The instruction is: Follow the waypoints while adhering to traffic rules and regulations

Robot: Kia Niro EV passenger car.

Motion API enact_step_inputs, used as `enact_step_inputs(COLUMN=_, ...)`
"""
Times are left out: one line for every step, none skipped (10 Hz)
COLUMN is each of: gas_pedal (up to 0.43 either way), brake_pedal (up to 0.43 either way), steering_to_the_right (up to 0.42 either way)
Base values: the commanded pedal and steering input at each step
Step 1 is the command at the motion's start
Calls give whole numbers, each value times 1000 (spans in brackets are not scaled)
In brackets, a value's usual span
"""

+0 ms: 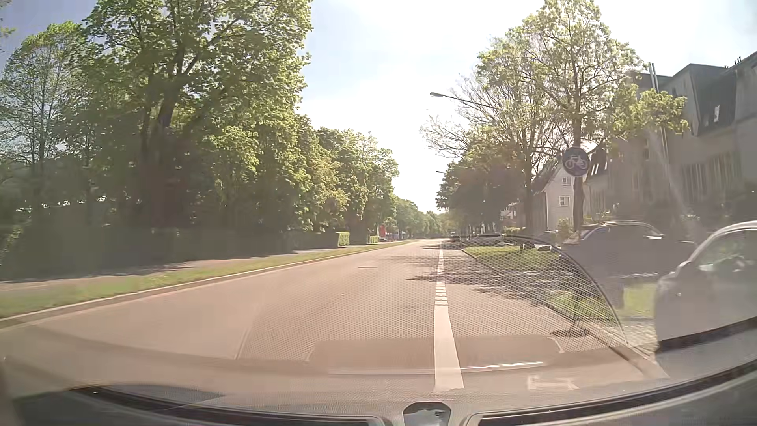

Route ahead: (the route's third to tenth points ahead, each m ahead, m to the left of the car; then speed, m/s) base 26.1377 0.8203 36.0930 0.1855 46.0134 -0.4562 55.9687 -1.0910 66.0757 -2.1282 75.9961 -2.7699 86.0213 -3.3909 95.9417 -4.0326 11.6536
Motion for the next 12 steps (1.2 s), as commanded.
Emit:
enact_step_inputs(gas_pedal=118, brake_pedal=0, steering_to_the_right=9)
enact_step_inputs(gas_pedal=118, brake_pedal=0, steering_to_the_right=12)
enact_step_inputs(gas_pedal=118, brake_pedal=0, steering_to_the_right=15)
enact_step_inputs(gas_pedal=118, brake_pedal=0, steering_to_the_right=16)
enact_step_inputs(gas_pedal=118, brake_pedal=0, steering_to_the_right=19)
enact_step_inputs(gas_pedal=118, brake_pedal=0, steering_to_the_right=20)
enact_step_inputs(gas_pedal=118, brake_pedal=0, steering_to_the_right=21)
enact_step_inputs(gas_pedal=118, brake_pedal=0, steering_to_the_right=21)
enact_step_inputs(gas_pedal=118, brake_pedal=0, steering_to_the_right=21)
enact_step_inputs(gas_pedal=118, brake_pedal=0, steering_to_the_right=21)
enact_step_inputs(gas_pedal=118, brake_pedal=0, steering_to_the_right=20)
enact_step_inputs(gas_pedal=118, brake_pedal=0, steering_to_the_right=19)
